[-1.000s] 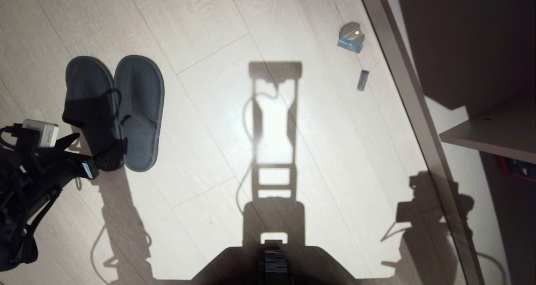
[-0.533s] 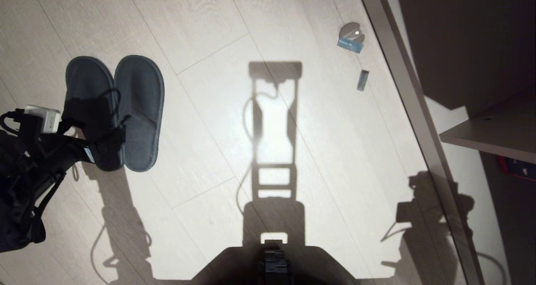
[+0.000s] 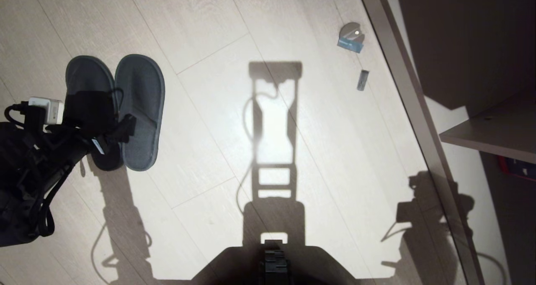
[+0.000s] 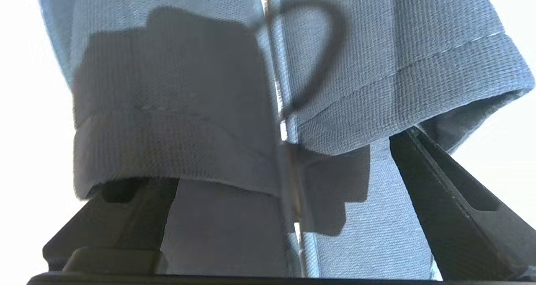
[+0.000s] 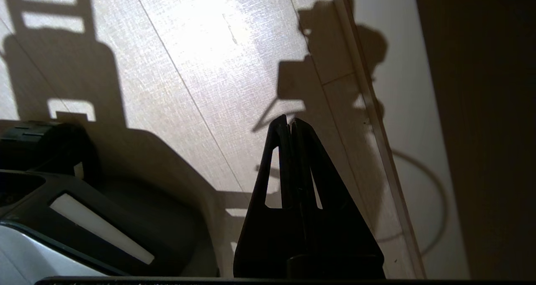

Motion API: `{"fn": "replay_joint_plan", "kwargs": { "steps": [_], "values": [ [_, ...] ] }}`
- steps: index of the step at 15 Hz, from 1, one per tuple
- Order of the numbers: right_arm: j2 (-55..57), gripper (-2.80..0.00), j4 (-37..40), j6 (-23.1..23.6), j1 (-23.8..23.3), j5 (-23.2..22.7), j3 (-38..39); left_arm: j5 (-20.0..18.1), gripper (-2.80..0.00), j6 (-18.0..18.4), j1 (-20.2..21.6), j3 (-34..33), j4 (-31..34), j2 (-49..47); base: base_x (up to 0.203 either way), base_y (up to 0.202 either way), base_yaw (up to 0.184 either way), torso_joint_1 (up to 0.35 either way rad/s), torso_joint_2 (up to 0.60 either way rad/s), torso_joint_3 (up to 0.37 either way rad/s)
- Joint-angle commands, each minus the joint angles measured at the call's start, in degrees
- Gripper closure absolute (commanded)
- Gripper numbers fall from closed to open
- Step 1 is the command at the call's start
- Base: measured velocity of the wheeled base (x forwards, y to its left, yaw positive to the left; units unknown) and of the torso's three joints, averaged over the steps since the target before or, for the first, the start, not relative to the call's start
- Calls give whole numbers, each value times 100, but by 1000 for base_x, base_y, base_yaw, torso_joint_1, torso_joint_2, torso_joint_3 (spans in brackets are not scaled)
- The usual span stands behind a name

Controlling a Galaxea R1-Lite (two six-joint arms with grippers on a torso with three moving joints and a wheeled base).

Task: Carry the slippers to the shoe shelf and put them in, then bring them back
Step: Pick up the slippers on the floor

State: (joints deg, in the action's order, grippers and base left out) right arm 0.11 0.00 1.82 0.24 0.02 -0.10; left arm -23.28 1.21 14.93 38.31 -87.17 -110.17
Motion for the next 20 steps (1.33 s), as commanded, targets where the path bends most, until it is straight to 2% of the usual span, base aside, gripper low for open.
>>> {"fn": "replay_joint_plan", "kwargs": {
  "steps": [1,5,10,14,20],
  "values": [
    [-2,0,0,3,2,-2,1,-9,-280,18,-8,83,-49,-9,0,0,0,0,0,0],
    [-2,0,0,3,2,-2,1,-1,-280,11,-8,443,-49,-212,0,0,0,0,0,0],
    [-2,0,0,3,2,-2,4,8,-280,9,-8,533,-49,-294,0,0,0,0,0,0],
    [-2,0,0,3,2,-2,10,13,-280,8,-24,1036,-49,-339,0,0,0,0,0,0],
    [-2,0,0,3,2,-2,2,17,-280,2,-181,1216,-49,-504,0,0,0,0,0,0]
  ]
}}
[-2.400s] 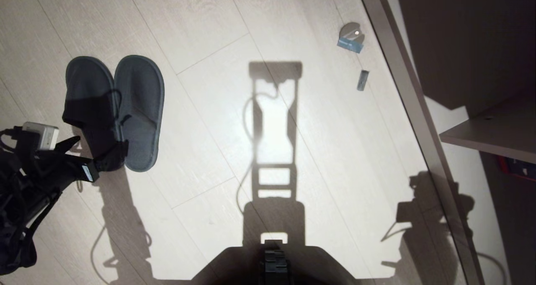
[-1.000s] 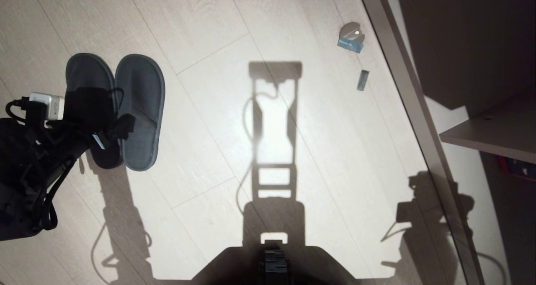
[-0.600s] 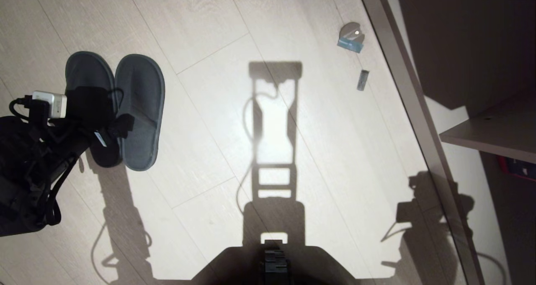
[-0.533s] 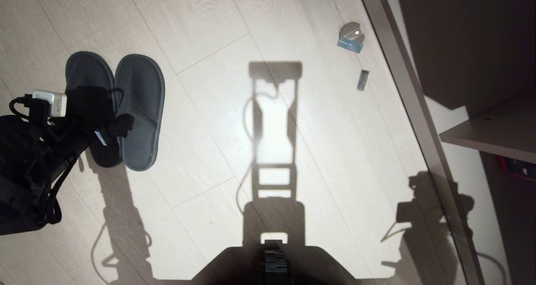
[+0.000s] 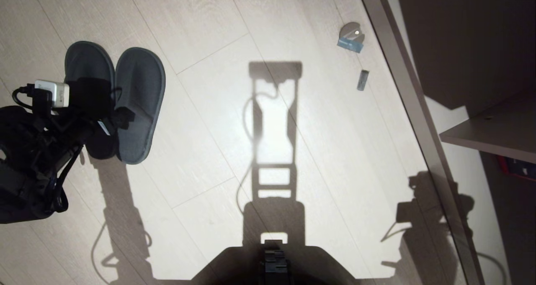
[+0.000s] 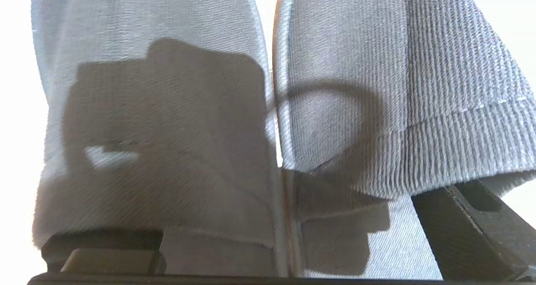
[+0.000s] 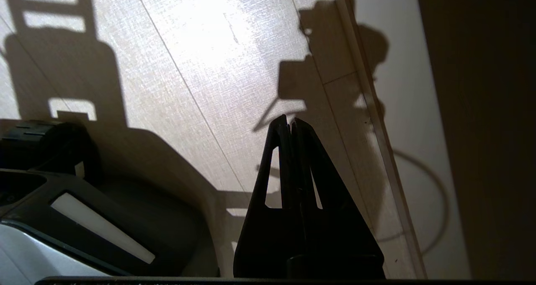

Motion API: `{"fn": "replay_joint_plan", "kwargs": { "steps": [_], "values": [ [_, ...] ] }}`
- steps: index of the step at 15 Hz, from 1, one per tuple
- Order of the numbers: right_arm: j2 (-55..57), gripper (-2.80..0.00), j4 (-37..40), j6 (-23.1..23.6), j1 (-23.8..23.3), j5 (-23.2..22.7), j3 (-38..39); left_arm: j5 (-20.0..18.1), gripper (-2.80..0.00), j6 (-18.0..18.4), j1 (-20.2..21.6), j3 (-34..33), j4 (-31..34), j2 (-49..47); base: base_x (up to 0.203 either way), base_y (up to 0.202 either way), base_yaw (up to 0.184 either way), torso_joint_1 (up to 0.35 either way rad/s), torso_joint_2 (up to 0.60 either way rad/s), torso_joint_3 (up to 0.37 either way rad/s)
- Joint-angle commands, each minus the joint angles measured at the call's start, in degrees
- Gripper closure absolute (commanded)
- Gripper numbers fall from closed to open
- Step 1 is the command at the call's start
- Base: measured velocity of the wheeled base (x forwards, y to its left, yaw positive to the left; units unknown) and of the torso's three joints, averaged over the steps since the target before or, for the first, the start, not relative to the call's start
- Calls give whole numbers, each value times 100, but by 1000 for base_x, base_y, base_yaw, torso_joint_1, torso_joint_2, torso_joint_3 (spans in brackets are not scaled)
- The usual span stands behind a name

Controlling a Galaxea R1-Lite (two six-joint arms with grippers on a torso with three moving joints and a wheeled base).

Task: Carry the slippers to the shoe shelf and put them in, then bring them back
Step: Pick up the slippers on the floor

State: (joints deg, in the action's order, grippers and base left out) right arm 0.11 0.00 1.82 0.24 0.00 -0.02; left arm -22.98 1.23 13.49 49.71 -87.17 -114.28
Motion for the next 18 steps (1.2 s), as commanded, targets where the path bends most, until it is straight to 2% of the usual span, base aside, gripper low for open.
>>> {"fn": "replay_joint_plan", "kwargs": {
  "steps": [1,3,4,13,18],
  "values": [
    [-2,0,0,3,2,0,2,-13,-280,0,-55,148,-49,-136,0,0,0,0,0,0],
    [-2,0,0,3,2,0,2,-13,-280,0,-57,228,-49,-206,0,0,0,0,0,0],
    [-2,0,0,3,2,0,-3,-13,0,0,-57,232,-49,-209,0,0,0,0,0,0],
    [-2,0,-18,38,2,-9,2,-13,0,-18,-57,132,-49,-44,0,0,0,0,0,0],
    [-2,0,-9,29,2,-9,2,-13,0,-38,-62,-236,-49,372,0,0,0,0,0,0]
  ]
}}
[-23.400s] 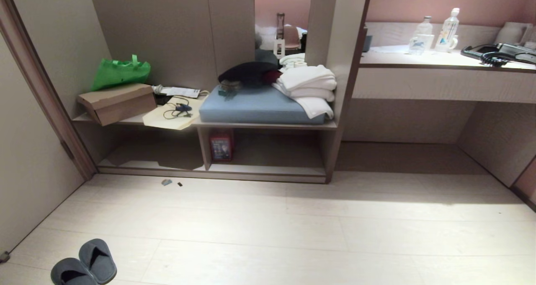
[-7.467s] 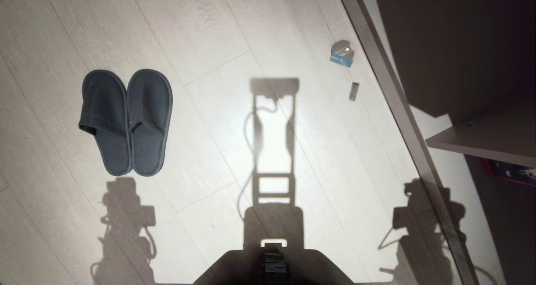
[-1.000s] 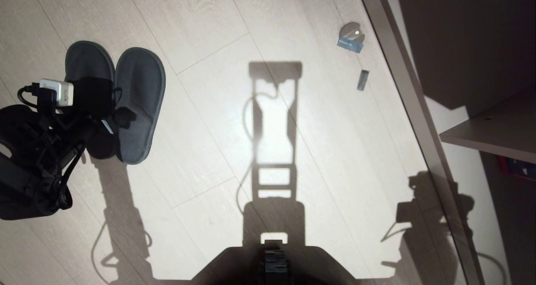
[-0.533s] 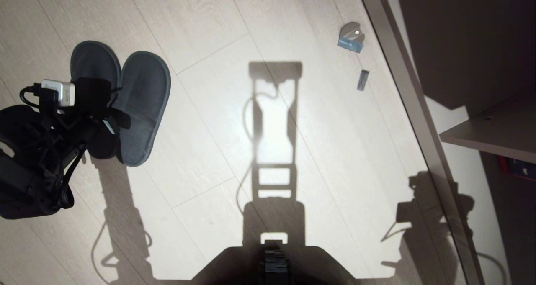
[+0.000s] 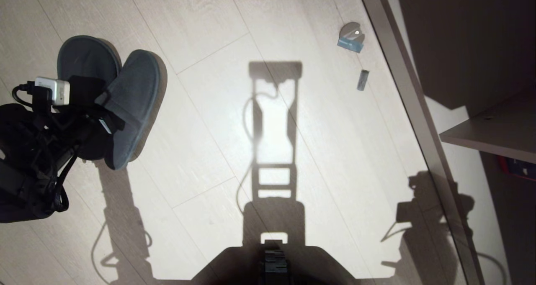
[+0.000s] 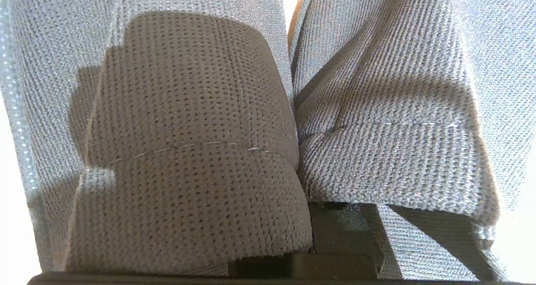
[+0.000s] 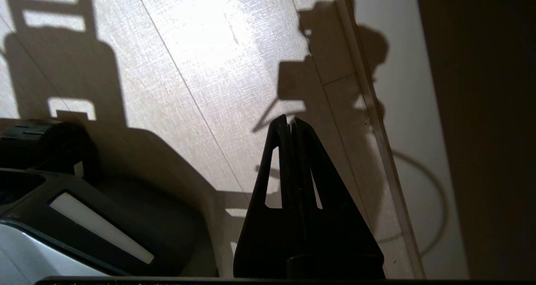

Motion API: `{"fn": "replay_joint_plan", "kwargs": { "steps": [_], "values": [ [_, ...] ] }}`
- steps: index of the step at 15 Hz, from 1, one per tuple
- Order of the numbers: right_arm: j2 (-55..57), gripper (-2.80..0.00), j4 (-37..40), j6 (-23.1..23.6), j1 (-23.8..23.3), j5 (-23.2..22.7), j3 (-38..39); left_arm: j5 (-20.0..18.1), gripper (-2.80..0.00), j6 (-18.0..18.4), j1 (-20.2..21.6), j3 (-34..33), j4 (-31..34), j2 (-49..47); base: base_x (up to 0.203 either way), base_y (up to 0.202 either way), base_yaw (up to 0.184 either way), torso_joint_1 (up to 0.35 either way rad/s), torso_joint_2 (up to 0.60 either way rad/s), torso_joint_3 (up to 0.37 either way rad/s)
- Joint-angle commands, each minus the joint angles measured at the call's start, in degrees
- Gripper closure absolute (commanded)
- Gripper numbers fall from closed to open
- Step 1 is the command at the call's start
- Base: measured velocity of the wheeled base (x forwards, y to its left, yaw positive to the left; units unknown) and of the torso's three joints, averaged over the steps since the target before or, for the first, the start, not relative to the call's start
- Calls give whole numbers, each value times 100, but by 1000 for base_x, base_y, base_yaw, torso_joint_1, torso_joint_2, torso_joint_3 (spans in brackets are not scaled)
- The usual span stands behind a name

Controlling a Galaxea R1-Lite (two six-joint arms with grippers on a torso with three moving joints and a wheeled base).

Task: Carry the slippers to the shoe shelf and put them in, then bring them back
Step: Pick up the slippers on the floor

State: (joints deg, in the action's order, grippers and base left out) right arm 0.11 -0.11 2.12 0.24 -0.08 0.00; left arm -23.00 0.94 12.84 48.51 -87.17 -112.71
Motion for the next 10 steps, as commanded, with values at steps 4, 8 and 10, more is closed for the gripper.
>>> {"fn": "replay_joint_plan", "kwargs": {
  "steps": [4,8,10],
  "values": [
    [-2,0,2,-1,2,-1,0,52,0,-247,0,-224,-49,729,0,0,0,0,0,0],
    [-2,0,2,-1,2,-1,0,613,0,-405,-68,-601,-34,1329,0,0,0,0,0,0],
    [-2,0,-6,-2,2,-1,0,670,0,-456,-174,-852,310,1910,0,0,0,0,0,0]
  ]
}}
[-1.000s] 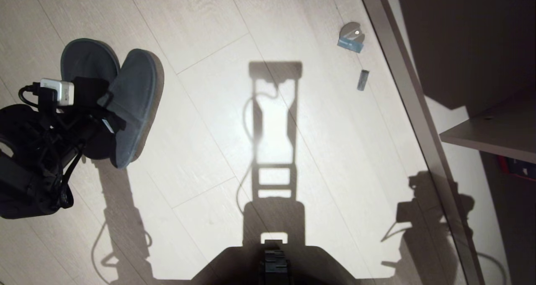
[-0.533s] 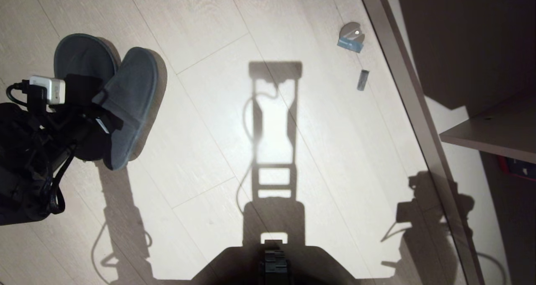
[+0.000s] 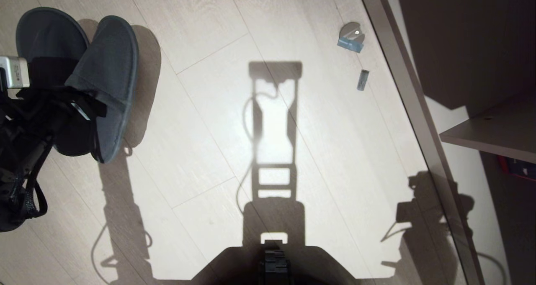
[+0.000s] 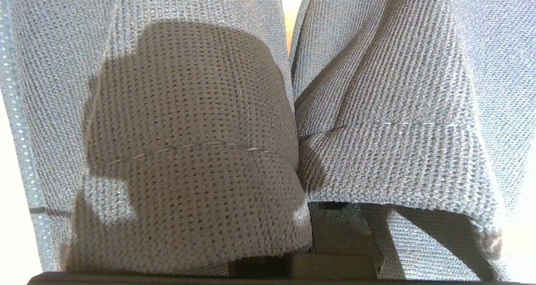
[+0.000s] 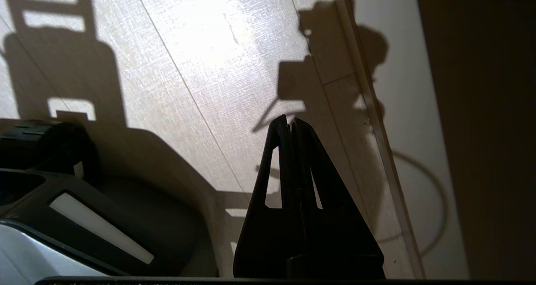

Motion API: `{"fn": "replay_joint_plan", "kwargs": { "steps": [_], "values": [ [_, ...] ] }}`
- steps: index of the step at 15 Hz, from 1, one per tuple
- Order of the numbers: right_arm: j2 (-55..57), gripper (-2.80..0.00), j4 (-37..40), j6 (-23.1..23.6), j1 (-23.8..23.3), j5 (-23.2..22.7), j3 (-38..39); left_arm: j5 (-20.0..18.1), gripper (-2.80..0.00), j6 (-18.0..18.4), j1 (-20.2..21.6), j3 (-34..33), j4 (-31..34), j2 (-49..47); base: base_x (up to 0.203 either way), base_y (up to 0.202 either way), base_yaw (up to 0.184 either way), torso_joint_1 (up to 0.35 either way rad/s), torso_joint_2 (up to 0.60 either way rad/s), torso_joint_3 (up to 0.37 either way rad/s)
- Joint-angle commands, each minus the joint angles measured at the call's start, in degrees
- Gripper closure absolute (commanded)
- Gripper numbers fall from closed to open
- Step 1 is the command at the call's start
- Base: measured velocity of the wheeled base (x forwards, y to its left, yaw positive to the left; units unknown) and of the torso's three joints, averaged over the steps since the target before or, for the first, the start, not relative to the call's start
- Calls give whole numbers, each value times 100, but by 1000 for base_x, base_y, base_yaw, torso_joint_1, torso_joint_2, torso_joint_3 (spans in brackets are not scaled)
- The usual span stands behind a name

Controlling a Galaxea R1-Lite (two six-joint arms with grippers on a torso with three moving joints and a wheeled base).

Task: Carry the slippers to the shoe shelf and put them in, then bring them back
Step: Pick up the slippers on the floor, then place the slippers into the shoe cabinet

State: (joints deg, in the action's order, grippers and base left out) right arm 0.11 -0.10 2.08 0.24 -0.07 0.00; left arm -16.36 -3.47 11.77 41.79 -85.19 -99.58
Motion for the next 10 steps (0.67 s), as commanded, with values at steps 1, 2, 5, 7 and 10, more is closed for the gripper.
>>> {"fn": "replay_joint_plan", "kwargs": {
  "steps": [1,2,5,7,10],
  "values": [
    [-2,0,-7,-6,2,-1,0,24,0,-25,-124,-330,359,939,0,0,0,0,0,0],
    [-2,0,-8,-6,2,-1,0,35,0,-27,-166,-512,572,1293,0,0,0,0,0,0],
    [-2,0,1,-6,2,-1,0,55,0,-27,-209,-1153,1092,2440,0,0,0,0,0,0],
    [-11,0,1,-8,2,-1,0,180,0,-24,-215,-1814,1451,3282,0,0,0,0,0,0],
    [-2,0,1,-41,2,7,0,114,0,-24,-219,-2733,1704,4467,0,0,0,0,0,0]
  ]
}}
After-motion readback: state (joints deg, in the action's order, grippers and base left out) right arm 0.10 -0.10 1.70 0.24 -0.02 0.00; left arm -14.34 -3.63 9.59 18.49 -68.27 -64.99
